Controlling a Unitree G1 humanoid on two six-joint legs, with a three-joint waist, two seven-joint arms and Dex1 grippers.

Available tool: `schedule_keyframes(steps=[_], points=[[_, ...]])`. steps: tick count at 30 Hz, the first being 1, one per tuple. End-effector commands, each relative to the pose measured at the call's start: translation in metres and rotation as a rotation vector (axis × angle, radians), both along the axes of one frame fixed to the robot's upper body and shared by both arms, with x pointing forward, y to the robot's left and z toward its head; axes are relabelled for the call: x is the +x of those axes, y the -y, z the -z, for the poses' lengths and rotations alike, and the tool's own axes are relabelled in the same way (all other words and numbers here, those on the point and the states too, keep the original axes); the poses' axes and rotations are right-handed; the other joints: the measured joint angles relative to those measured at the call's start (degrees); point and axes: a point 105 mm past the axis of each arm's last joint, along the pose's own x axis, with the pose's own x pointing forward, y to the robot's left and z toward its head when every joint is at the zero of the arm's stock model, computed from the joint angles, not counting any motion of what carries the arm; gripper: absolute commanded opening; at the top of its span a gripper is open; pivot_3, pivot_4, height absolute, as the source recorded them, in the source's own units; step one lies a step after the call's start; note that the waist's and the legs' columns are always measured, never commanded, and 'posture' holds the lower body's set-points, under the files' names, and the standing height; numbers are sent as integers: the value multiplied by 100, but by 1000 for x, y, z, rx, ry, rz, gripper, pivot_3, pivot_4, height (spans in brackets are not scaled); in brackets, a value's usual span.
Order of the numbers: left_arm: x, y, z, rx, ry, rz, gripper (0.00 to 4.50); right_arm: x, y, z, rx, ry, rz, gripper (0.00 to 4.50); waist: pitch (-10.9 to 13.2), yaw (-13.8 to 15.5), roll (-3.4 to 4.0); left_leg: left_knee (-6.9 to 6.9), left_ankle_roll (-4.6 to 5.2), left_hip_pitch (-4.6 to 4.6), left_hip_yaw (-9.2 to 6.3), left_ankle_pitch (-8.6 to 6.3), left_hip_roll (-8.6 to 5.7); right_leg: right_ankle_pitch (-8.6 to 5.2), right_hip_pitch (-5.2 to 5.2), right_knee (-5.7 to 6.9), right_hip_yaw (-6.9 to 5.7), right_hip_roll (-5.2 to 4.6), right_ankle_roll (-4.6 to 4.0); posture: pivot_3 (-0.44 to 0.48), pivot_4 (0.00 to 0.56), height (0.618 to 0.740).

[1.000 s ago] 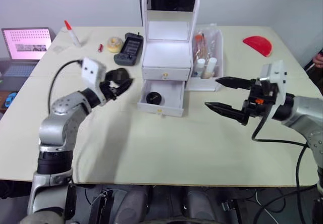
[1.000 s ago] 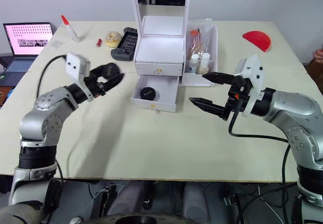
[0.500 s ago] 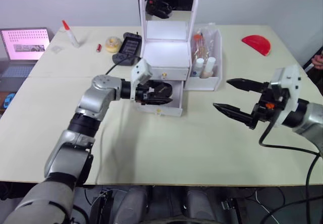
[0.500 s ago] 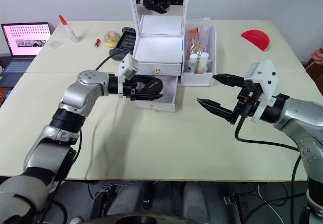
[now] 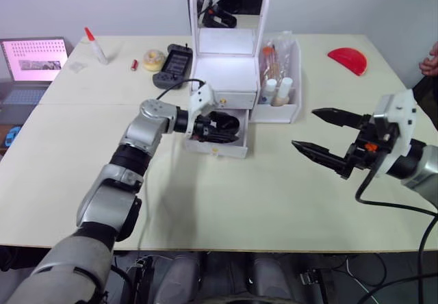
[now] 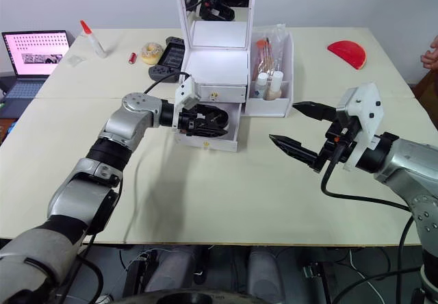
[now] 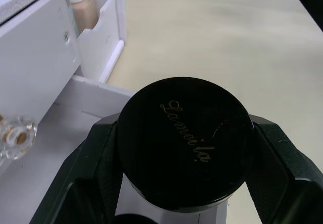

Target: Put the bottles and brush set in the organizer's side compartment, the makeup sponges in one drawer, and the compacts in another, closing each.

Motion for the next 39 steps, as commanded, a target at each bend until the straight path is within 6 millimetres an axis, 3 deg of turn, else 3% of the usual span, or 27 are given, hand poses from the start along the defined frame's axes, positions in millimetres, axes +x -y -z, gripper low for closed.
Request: schedule_keyframes(steps=[1,3,5,7,10,17,21,26,28,39], points=[[2,4,-16,-22,55,9,2704,-5,-2,-11,-16,51,-9,4500,0,1,0,0,0,0,0,0,0,0,0,0,0,0,0,0,150,738],[3,6,-18,-34,56,8,2704,-5,-2,-10,-16,49,-8,4500,0,2,0,1,0,0,0,0,0,1,0,0,0,0,1,0,150,738],[2,7,-19,-42,54,9,3763,-5,-1,-9,-19,47,-3,4500,0,2,0,1,0,0,0,0,0,1,1,0,0,0,1,0,150,738],[3,7,-18,-39,46,8,4457,-5,-2,-9,-19,47,-2,4500,0,1,0,1,0,0,0,0,-1,1,1,0,0,0,1,0,150,738],[6,4,-20,-24,52,-13,4457,-5,-2,-9,-16,49,-2,4500,0,-2,0,1,0,0,0,0,-1,1,0,1,0,0,1,0,150,738],[-1,-9,-46,-75,60,21,4457,-3,-2,-8,-12,48,0,4500,0,-14,0,1,0,0,0,0,0,1,-1,5,0,1,1,0,150,738],[-8,-28,-60,-104,48,15,4457,-2,-1,-8,-9,50,-2,4500,0,-22,-1,0,0,0,-1,0,0,1,-1,5,0,1,1,0,150,738],[-13,-44,-58,-90,41,-14,4457,-1,-1,-7,-9,50,-2,4500,0,-65,0,0,0,3,-2,0,0,1,0,7,0,1,1,0,150,738],[-14,-45,-49,-52,43,-24,4457,0,-1,-7,-8,51,-5,4500,0,-57,0,1,0,3,-4,0,0,1,1,7,0,1,1,0,150,738],[-11,-29,-37,-39,-2,-17,4457,-1,-3,-7,-14,49,-7,4500,0,-58,-1,1,-1,2,-4,1,-1,1,1,9,0,1,1,0,150,738]])
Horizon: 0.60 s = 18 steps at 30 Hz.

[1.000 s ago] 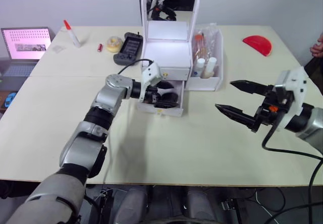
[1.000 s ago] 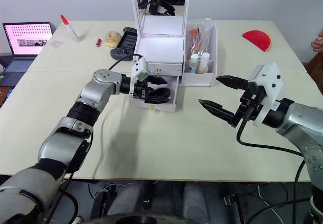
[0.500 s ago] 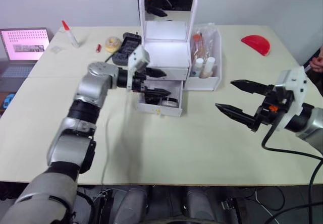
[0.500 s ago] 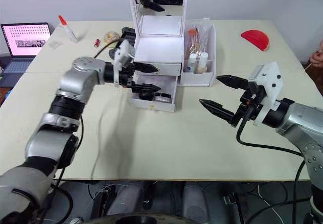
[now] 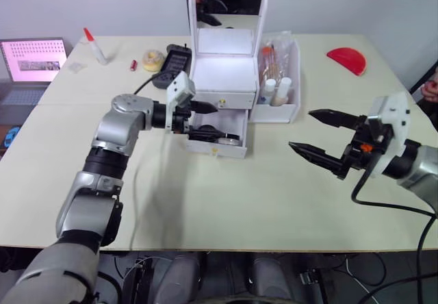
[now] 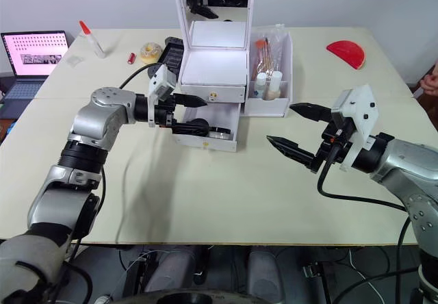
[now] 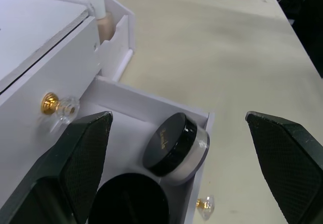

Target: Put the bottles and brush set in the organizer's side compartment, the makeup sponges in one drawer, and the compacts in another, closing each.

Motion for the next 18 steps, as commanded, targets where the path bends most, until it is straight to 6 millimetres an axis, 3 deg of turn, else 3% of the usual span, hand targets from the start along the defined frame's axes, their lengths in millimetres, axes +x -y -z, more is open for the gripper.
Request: schedule_keyframes(steps=[1,3,6,9,11,13,18], points=[[3,8,-6,33,48,13,4457,-3,0,-10,-6,50,3,4500,0,-2,0,0,0,0,0,0,0,0,0,0,0,0,0,0,150,738],[6,12,-2,53,65,13,4457,-3,1,-10,-6,50,8,4500,0,5,0,0,0,1,1,0,0,0,1,0,0,0,0,0,150,738],[7,18,-6,21,55,27,3610,-3,1,-9,-8,49,15,4500,0,7,0,1,0,0,1,0,-1,0,1,0,0,-1,0,0,150,738],[2,20,-9,9,42,77,2043,-5,1,-8,-9,46,20,4500,0,2,0,0,0,0,1,0,-1,0,-1,1,0,0,0,0,150,738],[-3,19,-9,4,22,108,1244,-6,2,-7,-10,43,25,4500,0,-17,0,0,0,0,1,0,-1,0,-1,3,0,0,0,0,150,738],[-7,18,-9,0,2,132,109,-6,2,-6,-9,43,28,4500,0,-70,0,0,0,0,0,0,-1,0,-1,5,0,0,0,0,150,738],[-8,11,5,76,-24,136,43,-5,2,-6,-7,43,31,4500,0,-90,0,0,0,1,0,0,-1,0,-2,8,0,0,0,0,150,738]])
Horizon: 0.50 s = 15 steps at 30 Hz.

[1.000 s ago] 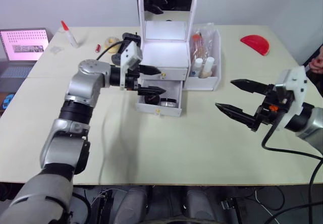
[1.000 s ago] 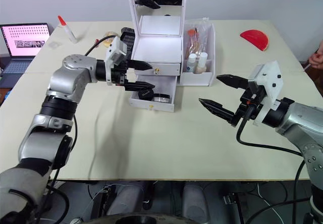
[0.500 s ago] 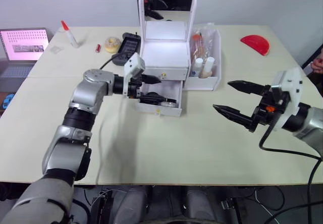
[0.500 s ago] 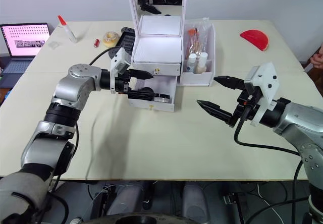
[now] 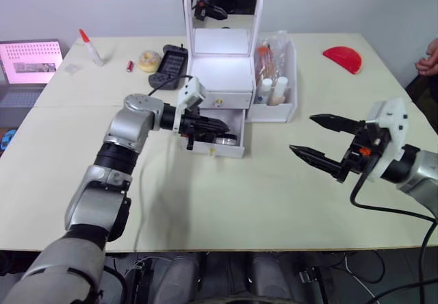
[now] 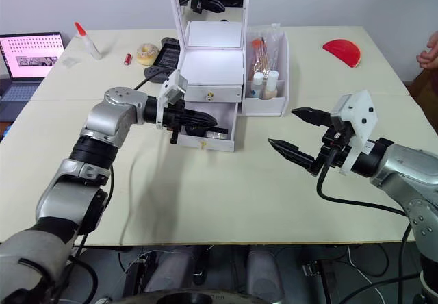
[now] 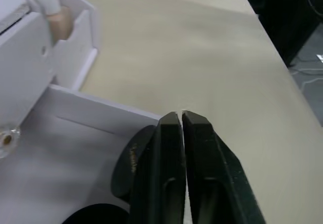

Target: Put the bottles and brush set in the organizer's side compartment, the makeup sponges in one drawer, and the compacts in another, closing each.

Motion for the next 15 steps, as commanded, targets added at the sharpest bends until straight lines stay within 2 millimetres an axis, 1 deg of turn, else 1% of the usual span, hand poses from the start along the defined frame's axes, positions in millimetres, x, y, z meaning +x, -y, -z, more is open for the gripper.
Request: schedule_keyframes(steps=[1,9,15], points=[[-2,0,-2,28,26,17,43,-5,-1,-13,-7,67,-2,4500,0,2,0,0,0,0,0,0,0,0,0,0,0,0,0,0,150,738],[0,3,11,97,54,17,43,-5,-1,-12,-8,69,8,4500,0,7,0,1,0,0,0,0,-1,0,1,0,0,-1,0,0,150,738],[5,5,15,117,74,6,43,-6,1,-12,-9,68,20,4500,0,7,0,1,0,0,0,0,0,0,1,0,0,-1,0,0,150,738]])
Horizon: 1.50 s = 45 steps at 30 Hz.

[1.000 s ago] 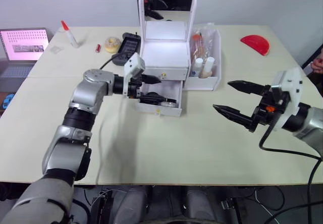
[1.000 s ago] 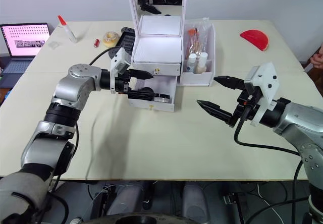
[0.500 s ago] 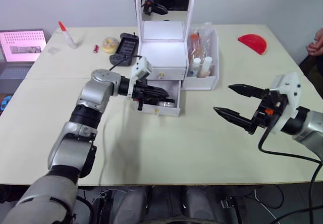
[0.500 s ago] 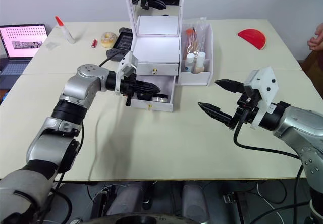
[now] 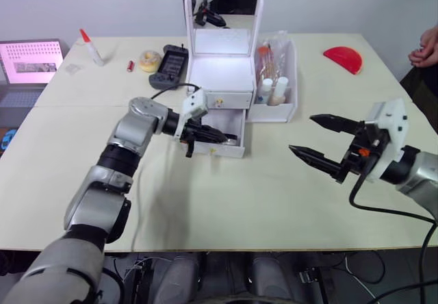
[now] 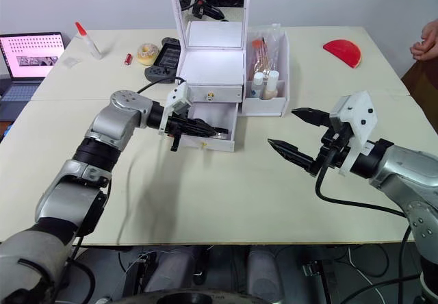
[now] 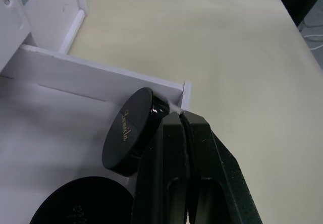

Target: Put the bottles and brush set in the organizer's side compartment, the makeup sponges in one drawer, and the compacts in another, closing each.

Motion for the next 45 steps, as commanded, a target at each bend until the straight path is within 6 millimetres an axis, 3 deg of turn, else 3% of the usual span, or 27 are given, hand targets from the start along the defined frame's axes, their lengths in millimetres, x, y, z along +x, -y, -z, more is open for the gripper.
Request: schedule_keyframes(steps=[1,9,22,25,31,32,45], points=[[5,1,-9,4,52,-6,43,-5,-1,-13,-7,68,0,4500,0,0,0,0,0,0,0,0,0,0,0,0,0,0,0,0,150,738],[11,1,-10,12,70,-30,43,-6,0,-14,-7,69,3,4500,0,0,0,1,0,0,0,0,0,0,1,1,0,0,0,0,150,738],[4,-4,-27,-40,74,16,43,-5,-1,-11,-5,62,0,4500,0,-3,0,2,0,0,0,0,0,0,0,4,0,0,0,0,150,738],[4,-7,-32,-57,79,13,942,-4,0,-12,-6,63,0,4500,0,-3,0,2,0,0,0,0,0,0,0,4,0,0,0,0,150,738],[6,-7,-34,-65,105,-4,4107,-4,-1,-11,-7,62,-3,4500,0,0,0,3,0,0,0,0,-1,0,0,6,0,0,0,0,150,738],[7,-7,-35,-67,109,-8,4457,-3,-1,-11,-7,62,-3,4500,0,-2,0,3,0,0,0,0,-1,0,0,6,0,0,0,0,150,738],[31,6,-21,-19,139,-104,4457,-6,-1,-13,-5,64,4,4500,1,0,-2,5,1,0,0,0,-3,-1,0,9,-1,0,2,0,150,738]])
